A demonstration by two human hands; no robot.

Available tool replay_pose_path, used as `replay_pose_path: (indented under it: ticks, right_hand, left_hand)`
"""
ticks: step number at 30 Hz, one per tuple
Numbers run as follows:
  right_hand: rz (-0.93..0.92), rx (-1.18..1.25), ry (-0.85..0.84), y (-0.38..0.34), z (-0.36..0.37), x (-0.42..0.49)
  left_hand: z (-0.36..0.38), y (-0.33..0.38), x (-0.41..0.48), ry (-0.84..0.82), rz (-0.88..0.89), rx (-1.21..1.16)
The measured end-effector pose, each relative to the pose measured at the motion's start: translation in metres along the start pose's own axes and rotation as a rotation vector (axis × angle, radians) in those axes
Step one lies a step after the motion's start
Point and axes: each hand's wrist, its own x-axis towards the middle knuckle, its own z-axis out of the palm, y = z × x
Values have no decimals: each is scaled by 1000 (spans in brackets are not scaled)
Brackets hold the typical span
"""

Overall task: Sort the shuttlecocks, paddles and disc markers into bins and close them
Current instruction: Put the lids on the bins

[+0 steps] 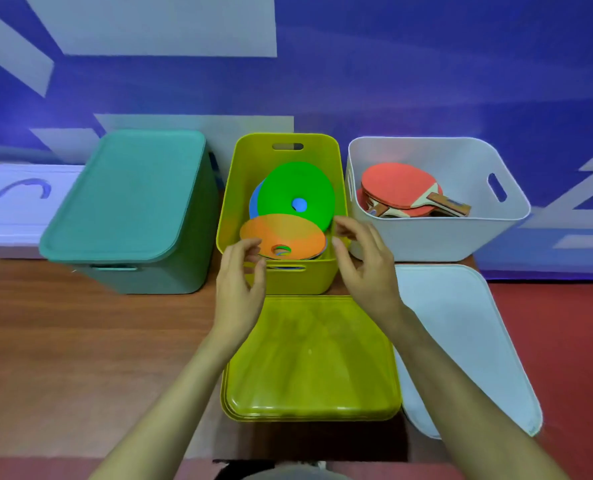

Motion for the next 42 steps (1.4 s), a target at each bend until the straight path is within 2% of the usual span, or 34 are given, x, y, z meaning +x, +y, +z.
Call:
replay_pose_path:
  ticks: [3, 5, 9, 10, 11, 14, 16, 23, 26, 29, 31, 35, 38, 42]
  right_hand:
    - [21, 19, -36, 18, -5, -36]
    - [56, 17, -113, 35, -3, -59]
    - [98, -201, -395, 77, 9, -101]
    - [117, -293, -495, 88, 13, -110]
    - [156, -382, -616, 96, 16, -117]
    - [335, -561, -981, 113, 20, -136]
    - [350, -596, -1079, 117, 21, -142]
    - [365, -573, -1104, 118, 19, -142]
    - [390, -462, -1099, 108, 19, -132]
    - [353, -205, -1021, 81, 13, -118]
    - [298, -53, -1028, 55, 7, -106]
    - [180, 106, -966, 11, -19, -81]
    - [25, -34, -861, 2, -30, -67]
    - [-189, -228, -550, 6, -27, -62]
  left_hand:
    - [10, -21, -23, -9, -85, 51]
    - [18, -42, -34, -74, -221, 130]
    - [37, -78, -51, -284, -797, 325]
    - [40, -82, -55, -314, -882, 391]
    - [42, -83, -58, -335, -917, 471]
    - [42, -91, -65, -323, -877, 650]
    - [37, -103, -66, -312, -858, 671]
    - [20, -109, -64, -494, -766, 798]
    - [8, -113, -49, -526, -815, 697]
    - [-15, -110, -34, -446, -858, 429]
    - [-28, -97, -27, -374, -922, 194]
    - [-44, -87, -6, -300, -1087, -132]
    - [-52, -77, 1, -270, -1163, -281]
    - [-50, -53, 0, -113, -1158, -607]
